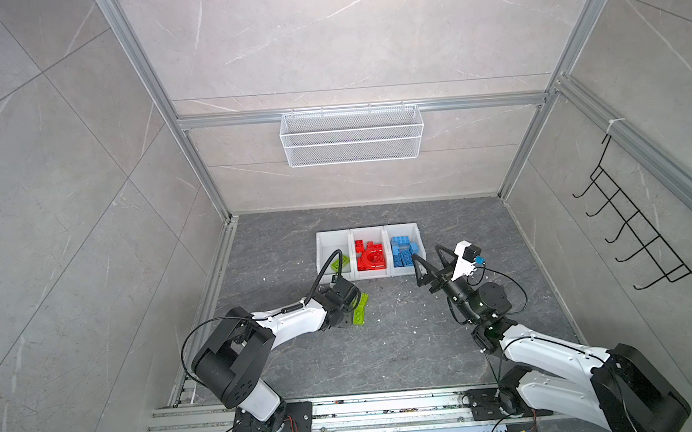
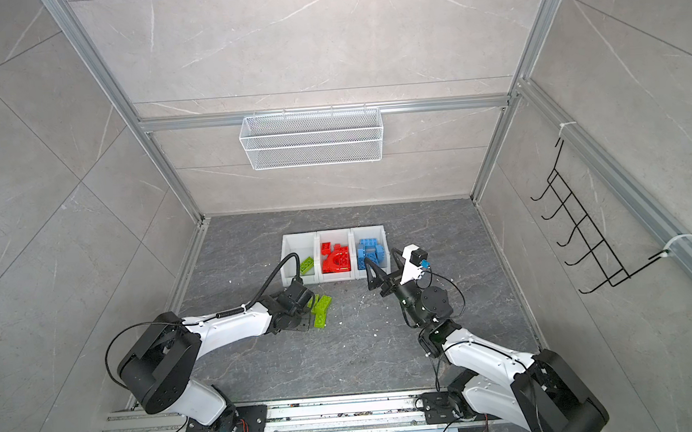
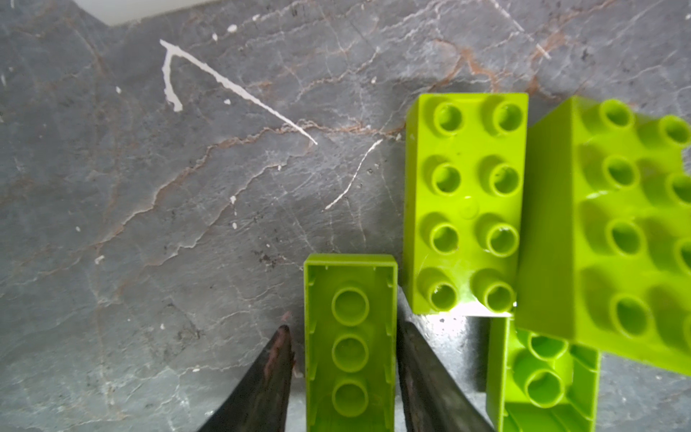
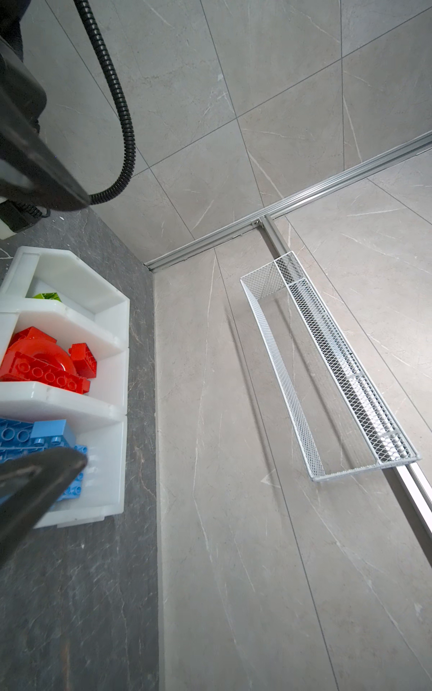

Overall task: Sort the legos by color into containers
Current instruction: 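Align the left gripper over the upside-down lime-green 2x3 brick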

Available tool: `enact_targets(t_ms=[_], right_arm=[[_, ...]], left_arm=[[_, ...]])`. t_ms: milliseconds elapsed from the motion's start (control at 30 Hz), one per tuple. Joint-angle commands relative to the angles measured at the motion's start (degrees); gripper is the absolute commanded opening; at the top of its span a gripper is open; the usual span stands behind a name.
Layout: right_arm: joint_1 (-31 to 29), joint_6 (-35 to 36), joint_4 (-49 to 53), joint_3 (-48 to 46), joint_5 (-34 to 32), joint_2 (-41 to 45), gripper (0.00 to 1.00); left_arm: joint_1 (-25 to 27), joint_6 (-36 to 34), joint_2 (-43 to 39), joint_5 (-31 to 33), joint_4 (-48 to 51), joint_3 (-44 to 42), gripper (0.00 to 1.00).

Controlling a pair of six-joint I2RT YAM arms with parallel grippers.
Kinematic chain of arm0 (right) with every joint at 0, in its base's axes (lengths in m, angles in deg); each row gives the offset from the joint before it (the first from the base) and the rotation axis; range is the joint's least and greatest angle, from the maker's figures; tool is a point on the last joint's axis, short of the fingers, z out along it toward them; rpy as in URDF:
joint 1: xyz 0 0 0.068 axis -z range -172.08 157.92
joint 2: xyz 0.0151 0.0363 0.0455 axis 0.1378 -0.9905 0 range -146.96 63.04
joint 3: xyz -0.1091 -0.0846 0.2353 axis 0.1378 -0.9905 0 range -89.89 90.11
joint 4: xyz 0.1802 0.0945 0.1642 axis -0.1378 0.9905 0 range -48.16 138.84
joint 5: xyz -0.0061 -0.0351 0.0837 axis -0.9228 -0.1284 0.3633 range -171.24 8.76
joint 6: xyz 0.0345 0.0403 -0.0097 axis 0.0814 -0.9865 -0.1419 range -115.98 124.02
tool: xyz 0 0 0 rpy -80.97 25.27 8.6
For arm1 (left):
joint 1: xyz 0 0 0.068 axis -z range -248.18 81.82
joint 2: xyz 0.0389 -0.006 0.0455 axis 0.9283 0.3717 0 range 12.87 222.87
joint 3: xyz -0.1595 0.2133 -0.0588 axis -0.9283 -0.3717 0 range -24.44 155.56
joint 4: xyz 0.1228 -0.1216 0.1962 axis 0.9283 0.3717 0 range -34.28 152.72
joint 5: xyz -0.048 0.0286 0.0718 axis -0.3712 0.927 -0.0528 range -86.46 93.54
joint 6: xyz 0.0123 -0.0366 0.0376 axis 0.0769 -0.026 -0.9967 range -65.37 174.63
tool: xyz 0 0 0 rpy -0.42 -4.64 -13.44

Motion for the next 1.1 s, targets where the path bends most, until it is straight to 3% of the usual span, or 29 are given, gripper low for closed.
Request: enact_targets(t_ms=[0, 500, 733, 833, 900, 967, 1067], right_arm=[[0.2, 1.0, -0.2, 0.7, -0.5, 0.0, 1.0], [0.2, 1.6, 1.0, 0.4, -1.9, 1.1, 1.0], [0.2, 1.2, 1.3, 0.4, -1.6, 1.5, 1.0], [0.2, 1.1, 1.3, 0.8, -1.2, 0.9, 1.0], [0.1, 1.4, 1.9, 0.9, -0.9, 1.3, 1.0], [0.2, 1.4, 3.2, 1.0, -0.9, 2.2, 1.0], [0.2, 1.7, 3.5, 0.9, -1.3, 2.5, 1.0]], left_arm=[[0.0, -0.8, -3.1, 0.5, 2.4, 0.4, 0.46], [0.0, -1.9, -11.8, -0.2, 5.8, 0.1, 0.29], [-1.1, -7.5, -11.2, 2.0, 8.0, 7.8, 0.29], [-3.7, -9.7, -8.7, -0.2, 8.8, 12.8, 0.28], [-4.0, -10.6, -7.0, -1.9, 10.8, 15.6, 0.31], [-4.0, -10.4, -6.3, -1.9, 13.5, 16.3, 0.46], [-4.0, -9.7, -8.1, -3.6, 12.6, 11.8, 0.52]])
